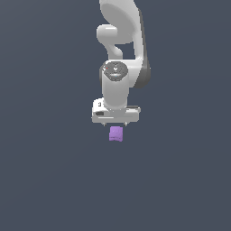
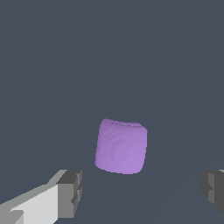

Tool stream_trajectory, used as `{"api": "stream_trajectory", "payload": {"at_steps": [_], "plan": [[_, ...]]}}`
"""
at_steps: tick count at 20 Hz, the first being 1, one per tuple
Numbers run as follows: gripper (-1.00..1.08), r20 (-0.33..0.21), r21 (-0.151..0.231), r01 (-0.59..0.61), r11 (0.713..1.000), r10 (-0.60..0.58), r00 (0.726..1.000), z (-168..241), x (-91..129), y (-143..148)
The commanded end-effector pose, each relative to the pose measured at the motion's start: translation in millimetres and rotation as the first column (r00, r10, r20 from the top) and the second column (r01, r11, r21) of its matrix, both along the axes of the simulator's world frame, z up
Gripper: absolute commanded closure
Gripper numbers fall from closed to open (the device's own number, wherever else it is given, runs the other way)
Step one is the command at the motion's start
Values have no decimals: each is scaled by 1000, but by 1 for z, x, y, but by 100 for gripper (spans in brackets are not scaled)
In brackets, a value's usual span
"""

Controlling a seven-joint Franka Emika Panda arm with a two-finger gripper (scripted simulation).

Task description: Pick up the object and move it to a goal position.

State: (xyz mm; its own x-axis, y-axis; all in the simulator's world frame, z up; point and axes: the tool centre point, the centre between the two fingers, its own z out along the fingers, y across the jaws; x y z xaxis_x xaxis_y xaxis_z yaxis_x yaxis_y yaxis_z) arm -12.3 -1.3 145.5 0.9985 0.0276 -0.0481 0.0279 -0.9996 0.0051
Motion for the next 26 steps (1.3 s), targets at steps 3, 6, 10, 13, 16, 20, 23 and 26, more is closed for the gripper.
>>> {"api": "stream_trajectory", "payload": {"at_steps": [3,6,10,13,16,20,23,26], "plan": [[-92,0,2,-4,1000,4,1000,0,0,2],[-92,2,14,-23,1000,23,1000,-1,0,12],[-92,3,29,-50,998,49,999,-1,-1,24],[-92,3,29,-50,998,50,999,-1,-1,23],[-92,5,27,-39,999,39,999,-3,-1,22],[-92,12,23,-10,1000,9,1000,-13,-2,20],[-92,20,18,27,999,-27,999,-24,-4,16],[-92,31,13,70,997,-71,997,-37,-7,12]]}}
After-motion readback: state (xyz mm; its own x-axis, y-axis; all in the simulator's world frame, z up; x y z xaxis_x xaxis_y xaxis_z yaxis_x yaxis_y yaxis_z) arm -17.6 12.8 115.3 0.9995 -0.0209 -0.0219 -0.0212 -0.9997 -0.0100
